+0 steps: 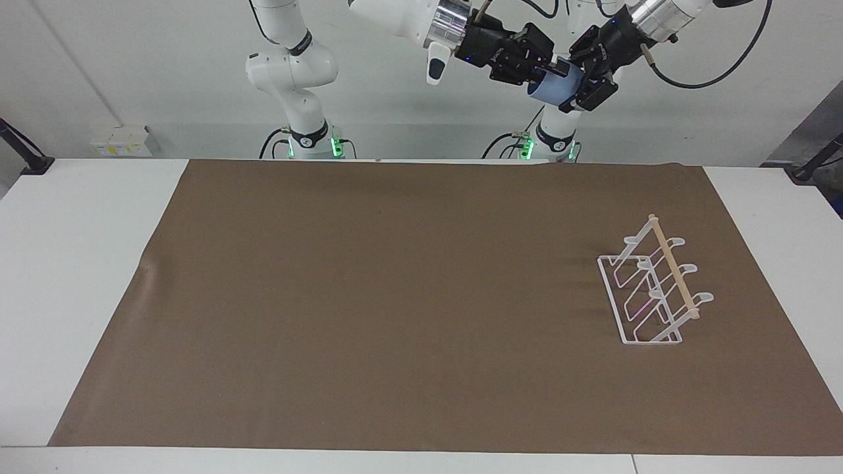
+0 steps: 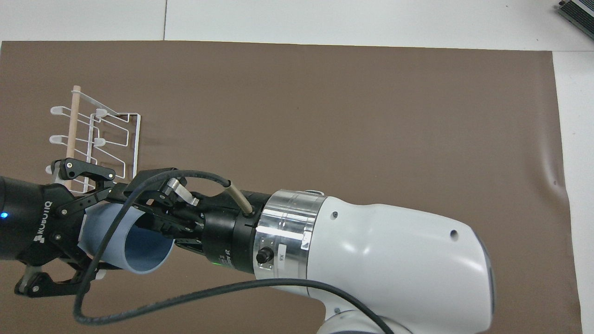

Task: Hang cup on cup holder
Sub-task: 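Hold the cup with the right gripper while the left gripper grasps it, then open the right gripper and withdraw it while the left gripper holds the cup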

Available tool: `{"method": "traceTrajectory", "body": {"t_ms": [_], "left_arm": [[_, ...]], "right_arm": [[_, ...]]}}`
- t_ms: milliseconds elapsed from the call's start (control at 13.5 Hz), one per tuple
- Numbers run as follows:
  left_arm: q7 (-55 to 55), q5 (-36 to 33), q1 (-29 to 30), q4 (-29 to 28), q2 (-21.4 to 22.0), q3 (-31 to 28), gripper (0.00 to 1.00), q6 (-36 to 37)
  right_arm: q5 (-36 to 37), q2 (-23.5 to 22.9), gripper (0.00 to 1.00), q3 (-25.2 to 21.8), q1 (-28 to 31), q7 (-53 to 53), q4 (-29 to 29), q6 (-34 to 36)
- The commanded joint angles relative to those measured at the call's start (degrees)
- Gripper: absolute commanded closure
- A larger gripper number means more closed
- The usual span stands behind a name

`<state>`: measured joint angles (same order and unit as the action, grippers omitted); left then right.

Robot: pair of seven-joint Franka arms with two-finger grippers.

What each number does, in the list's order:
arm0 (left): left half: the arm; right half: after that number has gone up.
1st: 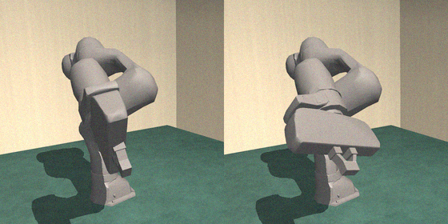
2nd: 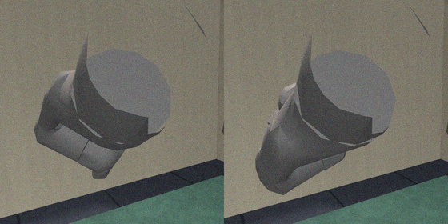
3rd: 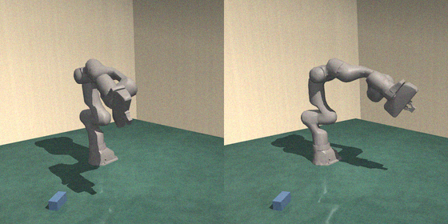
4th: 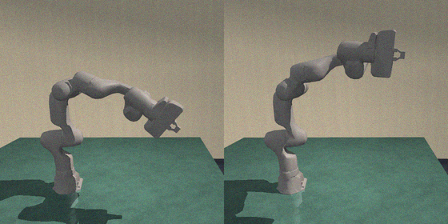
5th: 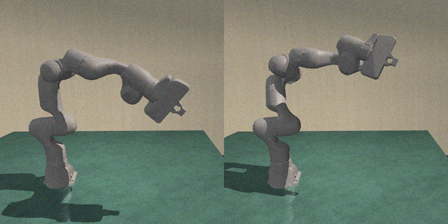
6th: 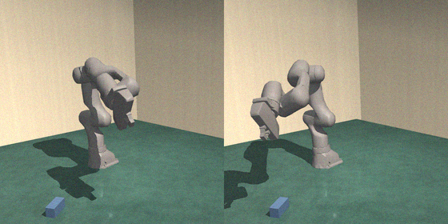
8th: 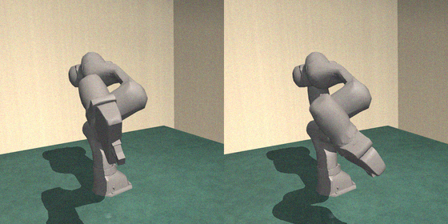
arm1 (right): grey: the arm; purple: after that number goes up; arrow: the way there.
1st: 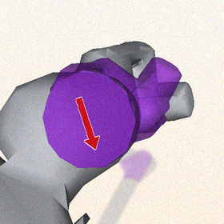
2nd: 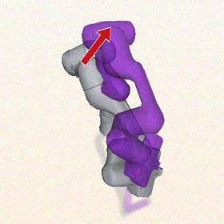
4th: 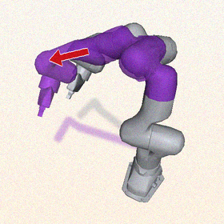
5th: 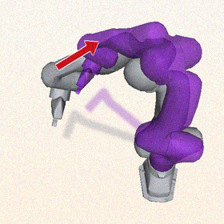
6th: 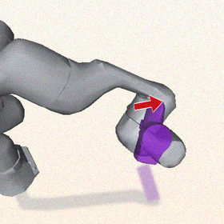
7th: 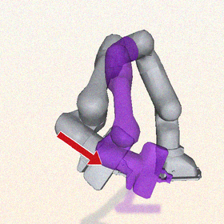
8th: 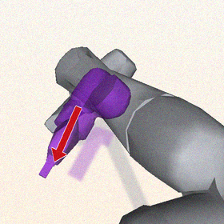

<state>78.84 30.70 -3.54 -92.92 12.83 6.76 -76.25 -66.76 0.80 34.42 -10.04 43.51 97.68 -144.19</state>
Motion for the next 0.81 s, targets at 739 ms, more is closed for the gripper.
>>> {"method": "traceTrajectory", "body": {"t_ms": [739], "left_arm": [[-3.0,-17.9,-0.6,-3.8,1.7,0.2,1.0,-8.9]], "right_arm": [[17.4,-0.3,0.08,0.3,6.0,-14.2,1.4,2.6]]}}
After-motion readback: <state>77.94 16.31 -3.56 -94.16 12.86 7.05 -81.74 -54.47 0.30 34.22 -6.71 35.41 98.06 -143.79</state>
